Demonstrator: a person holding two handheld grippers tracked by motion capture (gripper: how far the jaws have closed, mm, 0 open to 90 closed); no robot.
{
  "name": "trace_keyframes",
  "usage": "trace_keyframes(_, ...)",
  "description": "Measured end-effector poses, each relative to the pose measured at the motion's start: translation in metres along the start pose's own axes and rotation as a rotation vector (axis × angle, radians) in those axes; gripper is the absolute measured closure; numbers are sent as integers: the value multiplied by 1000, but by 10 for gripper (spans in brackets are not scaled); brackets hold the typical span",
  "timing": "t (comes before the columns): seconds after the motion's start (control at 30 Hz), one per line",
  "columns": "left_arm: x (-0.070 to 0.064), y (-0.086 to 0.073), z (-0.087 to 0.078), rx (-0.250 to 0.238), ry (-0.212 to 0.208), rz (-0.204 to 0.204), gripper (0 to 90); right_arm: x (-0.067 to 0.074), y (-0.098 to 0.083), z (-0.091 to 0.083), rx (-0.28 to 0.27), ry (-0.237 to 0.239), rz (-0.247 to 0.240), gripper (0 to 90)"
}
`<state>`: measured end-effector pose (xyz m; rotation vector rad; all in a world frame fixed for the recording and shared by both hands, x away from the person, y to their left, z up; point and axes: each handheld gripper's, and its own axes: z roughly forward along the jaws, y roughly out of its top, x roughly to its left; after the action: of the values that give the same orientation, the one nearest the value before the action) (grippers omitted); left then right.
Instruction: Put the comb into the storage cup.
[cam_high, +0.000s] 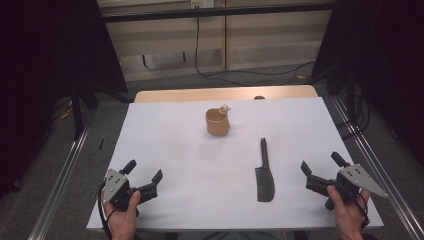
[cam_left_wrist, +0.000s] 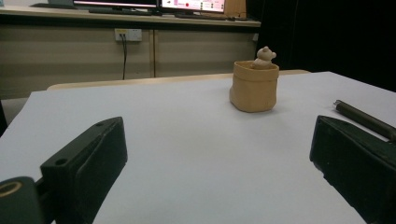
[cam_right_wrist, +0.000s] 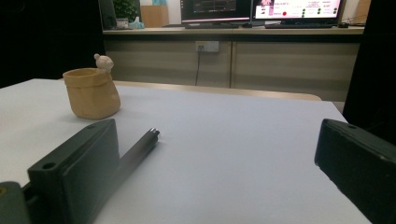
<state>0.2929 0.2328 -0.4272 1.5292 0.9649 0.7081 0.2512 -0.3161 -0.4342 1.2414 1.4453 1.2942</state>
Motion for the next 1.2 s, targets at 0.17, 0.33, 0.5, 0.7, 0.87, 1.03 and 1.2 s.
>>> trace_keyframes(0.17, 1, 0, 1, 5, -5, 5, 40, 0, 0, 1, -5, 12, -1, 0)
trace_keyframes(0.33, 2, -1, 2, 10, -16, 4, 40, 1, 0, 2, -7, 26, 8, 0)
trace_keyframes(0.5, 1, -1, 2, 14, -15, 7, 40, 2, -2, 5, 20, 38, 8, 0)
trace_keyframes(0.7, 1, -2, 2, 23, -17, 23, 40, 6, 1, 9, 24, 68, 6, 1)
trace_keyframes(0.87, 1, -2, 2, 18, -17, 12, 40, 8, 3, 12, 34, 84, 7, 0)
trace_keyframes(1.03, 1, -2, 2, 18, -26, 18, 40, 11, 5, 15, 41, 97, 7, 0)
trace_keyframes(1.2, 1, -1, 2, 17, -30, 18, 40, 16, 7, 20, 43, 115, 9, 0)
